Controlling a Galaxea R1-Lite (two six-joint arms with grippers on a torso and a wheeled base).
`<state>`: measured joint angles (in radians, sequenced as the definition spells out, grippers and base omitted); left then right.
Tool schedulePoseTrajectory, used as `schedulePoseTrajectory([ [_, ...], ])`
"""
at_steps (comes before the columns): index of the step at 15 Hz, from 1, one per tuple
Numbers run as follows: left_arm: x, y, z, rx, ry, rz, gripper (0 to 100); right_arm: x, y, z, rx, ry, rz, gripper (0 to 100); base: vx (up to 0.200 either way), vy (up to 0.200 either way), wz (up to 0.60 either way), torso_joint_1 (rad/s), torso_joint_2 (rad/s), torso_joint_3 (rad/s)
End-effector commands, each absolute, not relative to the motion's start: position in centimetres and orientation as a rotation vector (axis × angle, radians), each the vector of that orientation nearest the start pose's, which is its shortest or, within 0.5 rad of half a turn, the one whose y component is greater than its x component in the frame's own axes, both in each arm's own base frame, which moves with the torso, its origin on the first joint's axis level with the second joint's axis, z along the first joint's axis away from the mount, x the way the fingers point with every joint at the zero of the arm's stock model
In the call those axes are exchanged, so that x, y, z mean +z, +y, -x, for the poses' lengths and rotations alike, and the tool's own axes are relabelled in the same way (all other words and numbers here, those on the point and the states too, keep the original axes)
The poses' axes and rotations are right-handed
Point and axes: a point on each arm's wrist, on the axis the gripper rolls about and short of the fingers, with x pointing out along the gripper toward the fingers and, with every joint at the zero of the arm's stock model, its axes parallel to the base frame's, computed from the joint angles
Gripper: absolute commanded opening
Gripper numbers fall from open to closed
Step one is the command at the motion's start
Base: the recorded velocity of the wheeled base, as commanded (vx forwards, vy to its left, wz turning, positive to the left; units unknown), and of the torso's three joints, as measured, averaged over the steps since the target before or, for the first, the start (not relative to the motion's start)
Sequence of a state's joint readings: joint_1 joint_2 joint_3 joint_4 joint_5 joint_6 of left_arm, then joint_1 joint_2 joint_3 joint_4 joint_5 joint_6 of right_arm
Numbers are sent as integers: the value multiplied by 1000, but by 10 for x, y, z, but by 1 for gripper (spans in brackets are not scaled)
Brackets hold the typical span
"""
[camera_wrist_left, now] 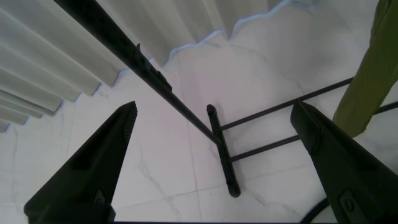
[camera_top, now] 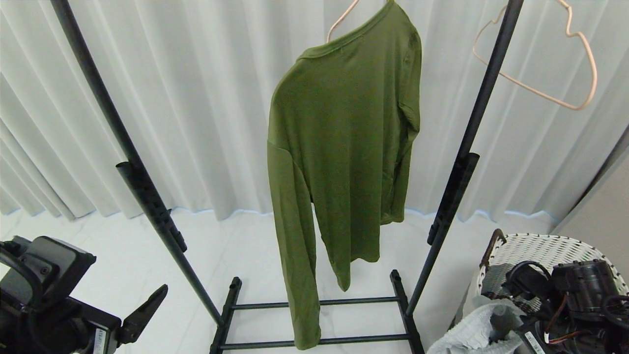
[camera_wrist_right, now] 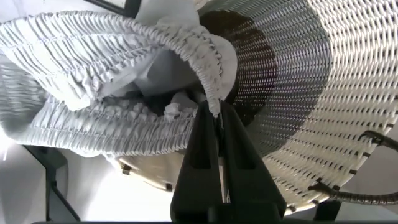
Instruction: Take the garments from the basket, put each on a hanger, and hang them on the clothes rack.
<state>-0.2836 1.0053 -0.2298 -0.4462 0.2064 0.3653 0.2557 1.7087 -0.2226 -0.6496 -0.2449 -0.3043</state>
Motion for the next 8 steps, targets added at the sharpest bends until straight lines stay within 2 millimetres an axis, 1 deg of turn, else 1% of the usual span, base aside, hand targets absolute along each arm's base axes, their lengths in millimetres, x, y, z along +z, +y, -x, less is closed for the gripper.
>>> schedulePoseTrajectory([
  [1,151,-27,-110,-134,306,-443,100,63,48,-196,135,758,488,0,0,0,0,0,0,0],
  [3,149,-27,-109,-133,314,-446,100,85,59,-206,152,643,475,0,0,0,0,0,0,0],
  [4,147,-27,-109,-133,323,-448,100,97,67,-214,166,582,469,0,0,0,0,0,0,0],
  [5,144,-27,-109,-134,335,-451,100,114,78,-219,191,511,466,0,0,0,0,0,0,0],
  [6,144,-27,-109,-131,337,-455,100,131,89,-222,222,461,465,0,0,0,0,0,0,0],
  [7,143,-26,-110,-129,342,-470,100,148,98,-220,252,430,468,0,0,0,0,0,0,0],
  [8,143,-26,-110,-128,342,-482,100,163,105,-215,282,416,473,0,-200,0,0,-2,2,-2],
])
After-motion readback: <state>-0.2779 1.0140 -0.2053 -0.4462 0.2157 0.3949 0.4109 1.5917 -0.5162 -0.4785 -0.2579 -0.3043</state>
